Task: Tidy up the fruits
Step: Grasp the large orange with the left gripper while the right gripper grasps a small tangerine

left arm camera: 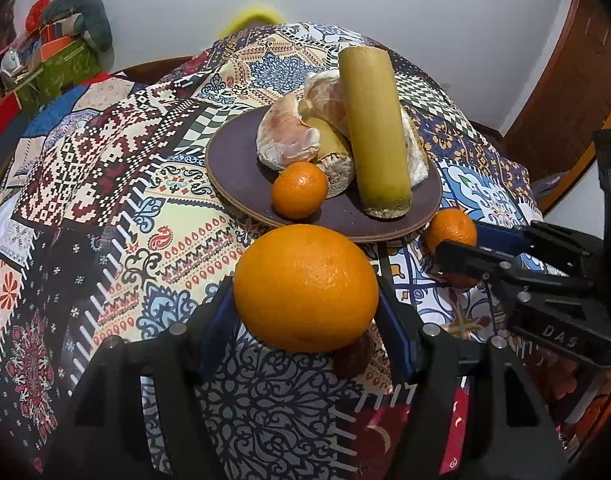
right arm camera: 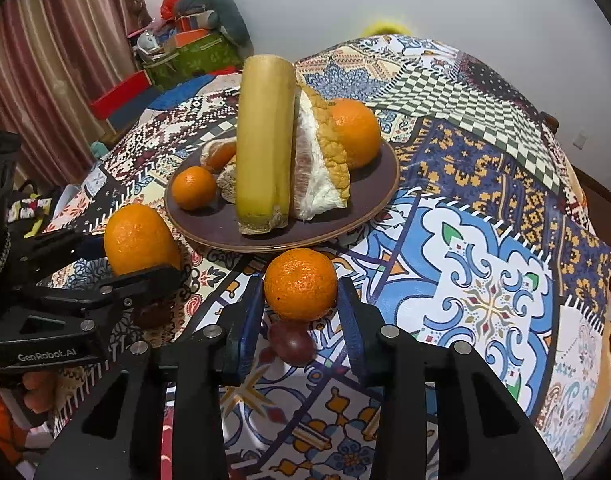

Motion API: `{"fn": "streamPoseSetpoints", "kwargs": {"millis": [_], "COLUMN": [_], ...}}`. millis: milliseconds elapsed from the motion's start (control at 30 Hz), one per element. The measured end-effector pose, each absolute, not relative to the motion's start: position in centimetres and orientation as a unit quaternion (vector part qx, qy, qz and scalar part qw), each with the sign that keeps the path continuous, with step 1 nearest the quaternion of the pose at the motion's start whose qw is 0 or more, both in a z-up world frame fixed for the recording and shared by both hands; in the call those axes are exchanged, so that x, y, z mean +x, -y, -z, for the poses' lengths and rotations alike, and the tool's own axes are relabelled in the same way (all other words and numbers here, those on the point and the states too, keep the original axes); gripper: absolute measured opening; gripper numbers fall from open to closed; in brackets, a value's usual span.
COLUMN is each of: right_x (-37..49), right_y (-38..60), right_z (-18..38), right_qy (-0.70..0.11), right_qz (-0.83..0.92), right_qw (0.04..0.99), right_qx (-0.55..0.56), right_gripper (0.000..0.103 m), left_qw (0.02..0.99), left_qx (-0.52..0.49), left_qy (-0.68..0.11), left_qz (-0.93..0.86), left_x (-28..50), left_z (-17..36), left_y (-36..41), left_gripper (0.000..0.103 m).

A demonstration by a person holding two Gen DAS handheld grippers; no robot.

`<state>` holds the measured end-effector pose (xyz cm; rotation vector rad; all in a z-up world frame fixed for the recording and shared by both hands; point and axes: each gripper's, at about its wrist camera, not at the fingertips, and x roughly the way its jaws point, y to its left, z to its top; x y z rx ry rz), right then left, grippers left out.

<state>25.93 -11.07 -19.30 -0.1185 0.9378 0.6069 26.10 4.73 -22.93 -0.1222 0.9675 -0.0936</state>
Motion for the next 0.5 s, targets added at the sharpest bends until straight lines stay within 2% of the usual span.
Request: {"fn": "streamPoseSetpoints", "kwargs": {"millis": [500], "right_x": [25.8], "right_y": [12.2], "right_z": [16.6], "right_qy": [-0.408], "right_qz": [-0.28], "right_qw": [0.868], "right_qx": [-0.05], "right_gripper": [0.034], "left_qw": [0.899], "left_qx": [-0.058], "left_qy": [-0.434], "left_qz": [0.016], "left_x": [25.2], "left_z": [20.2], "left_y": [-7.2], "left_gripper": [0.065]}}
